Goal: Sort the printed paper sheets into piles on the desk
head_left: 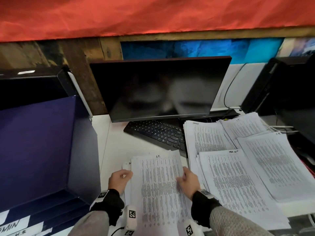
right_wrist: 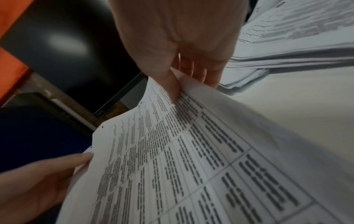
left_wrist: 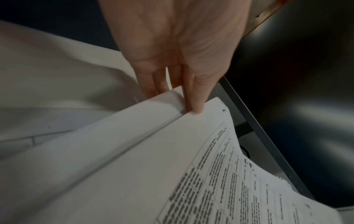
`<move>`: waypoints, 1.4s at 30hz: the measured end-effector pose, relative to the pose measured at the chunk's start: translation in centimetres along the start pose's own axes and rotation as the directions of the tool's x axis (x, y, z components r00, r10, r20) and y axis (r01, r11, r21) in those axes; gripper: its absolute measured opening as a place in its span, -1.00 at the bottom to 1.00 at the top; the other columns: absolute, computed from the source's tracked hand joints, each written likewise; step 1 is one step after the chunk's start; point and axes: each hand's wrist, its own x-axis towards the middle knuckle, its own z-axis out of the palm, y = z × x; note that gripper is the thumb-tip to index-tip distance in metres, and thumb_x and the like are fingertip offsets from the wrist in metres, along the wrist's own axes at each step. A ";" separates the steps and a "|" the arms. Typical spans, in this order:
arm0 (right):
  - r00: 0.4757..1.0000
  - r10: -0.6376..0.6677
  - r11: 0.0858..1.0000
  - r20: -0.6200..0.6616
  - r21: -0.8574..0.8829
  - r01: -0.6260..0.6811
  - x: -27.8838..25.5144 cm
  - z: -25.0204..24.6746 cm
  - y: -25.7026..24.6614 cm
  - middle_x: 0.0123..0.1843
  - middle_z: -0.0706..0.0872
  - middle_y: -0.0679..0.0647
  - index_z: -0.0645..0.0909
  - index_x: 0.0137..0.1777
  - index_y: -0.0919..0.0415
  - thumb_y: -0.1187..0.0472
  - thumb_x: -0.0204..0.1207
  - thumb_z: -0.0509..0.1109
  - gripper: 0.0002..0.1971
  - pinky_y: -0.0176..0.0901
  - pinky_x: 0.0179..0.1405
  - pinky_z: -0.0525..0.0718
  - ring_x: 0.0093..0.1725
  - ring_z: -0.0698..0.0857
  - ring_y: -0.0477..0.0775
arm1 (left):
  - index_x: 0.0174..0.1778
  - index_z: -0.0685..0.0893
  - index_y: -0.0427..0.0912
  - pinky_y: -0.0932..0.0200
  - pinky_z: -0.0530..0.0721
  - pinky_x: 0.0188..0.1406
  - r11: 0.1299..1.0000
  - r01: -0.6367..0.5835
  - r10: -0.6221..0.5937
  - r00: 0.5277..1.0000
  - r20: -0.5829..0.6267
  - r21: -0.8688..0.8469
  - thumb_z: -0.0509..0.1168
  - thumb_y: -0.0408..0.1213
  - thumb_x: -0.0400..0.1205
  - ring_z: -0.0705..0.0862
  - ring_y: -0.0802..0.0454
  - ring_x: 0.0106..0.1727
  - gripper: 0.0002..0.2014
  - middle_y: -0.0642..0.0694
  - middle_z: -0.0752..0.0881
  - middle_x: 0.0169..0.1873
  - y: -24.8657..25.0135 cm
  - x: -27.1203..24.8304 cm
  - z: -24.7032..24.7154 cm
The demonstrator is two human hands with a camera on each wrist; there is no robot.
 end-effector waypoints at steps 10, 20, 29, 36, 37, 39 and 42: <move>0.981 0.187 0.957 0.056 -0.235 -0.169 1.8 -3.9 3.0 -0.06 0.63 0.19 0.31 -0.34 0.08 0.30 0.62 0.09 -0.72 -0.20 -0.14 0.46 -0.12 0.56 0.16 | 0.14 0.64 0.17 0.35 0.48 -0.14 0.980 -0.163 0.170 0.984 -0.059 0.116 0.39 -0.53 0.51 0.49 0.01 -0.29 -0.53 -0.04 0.42 -0.34 2.0 -0.8 -0.7; 0.977 0.206 0.977 0.062 0.045 -0.209 2.7 -7.3 4.0 -0.17 0.71 0.19 0.58 -0.24 0.28 0.47 0.47 0.21 -0.83 -0.17 -0.12 0.55 -0.09 0.67 0.20 | 0.65 0.06 -0.05 -0.08 0.46 0.36 0.770 -0.081 0.143 0.989 -0.047 0.633 0.29 -0.30 0.62 0.44 -0.19 0.40 -0.27 -0.17 0.39 0.47 4.0 0.1 0.0; 0.973 0.226 0.905 -0.038 0.378 -0.195 6.6 -16.4 7.4 -0.33 0.53 0.20 0.41 -0.39 0.41 0.45 0.49 0.32 -0.76 -0.02 -0.21 0.49 -0.27 0.52 0.11 | 0.31 0.59 -0.24 0.22 0.67 0.13 0.999 0.015 -0.027 0.869 0.493 0.028 0.34 -0.16 0.63 0.74 0.08 0.06 -0.63 -0.02 0.75 0.07 12.8 -4.3 11.8; 0.992 0.124 0.988 -0.016 -0.086 -0.125 10.0 -24.1 10.9 0.21 0.58 0.23 0.50 0.32 0.17 0.25 0.58 0.35 -0.69 -0.11 0.08 0.56 0.18 0.63 0.21 | -0.07 0.57 -0.21 0.12 0.60 -0.14 0.815 -0.368 0.272 0.925 0.265 0.447 0.23 -0.21 0.68 0.64 -0.04 -0.19 -0.86 -0.05 0.71 -0.22 16.9 -4.6 17.7; 0.994 0.107 0.970 -0.001 -0.217 -0.104 10.7 -25.2 11.6 0.34 0.49 0.26 0.42 0.43 0.18 0.28 0.59 0.31 -0.59 -0.10 0.20 0.53 0.27 0.59 0.23 | -0.05 0.53 -0.19 0.11 0.58 -0.18 0.749 -0.391 0.303 0.920 0.247 0.536 0.18 -0.21 0.70 0.61 -0.06 -0.22 -0.88 -0.07 0.67 -0.26 17.5 -4.7 18.4; 0.993 0.116 0.924 0.036 -0.371 -0.094 12.2 -26.9 12.8 0.51 0.31 0.27 0.26 0.56 0.15 0.36 0.58 0.21 -0.47 0.02 0.39 0.48 0.39 0.53 0.28 | 0.06 0.52 -0.14 0.13 0.54 -0.25 0.676 -0.383 0.335 0.921 0.200 0.630 0.10 -0.24 0.73 0.55 -0.05 -0.27 -0.88 -0.05 0.62 -0.30 18.4 -4.8 19.4; 0.983 0.153 0.865 0.100 -0.495 -0.084 14.4 -28.5 14.2 0.63 0.15 0.17 0.15 0.61 0.08 0.49 0.52 0.10 -0.34 0.11 0.44 0.45 0.46 0.48 0.29 | 0.23 0.52 -0.13 0.15 0.52 -0.26 0.687 -0.347 0.333 0.931 0.148 0.639 0.07 -0.26 0.74 0.56 -0.03 -0.27 -0.79 -0.07 0.67 -0.27 19.1 -4.7 20.5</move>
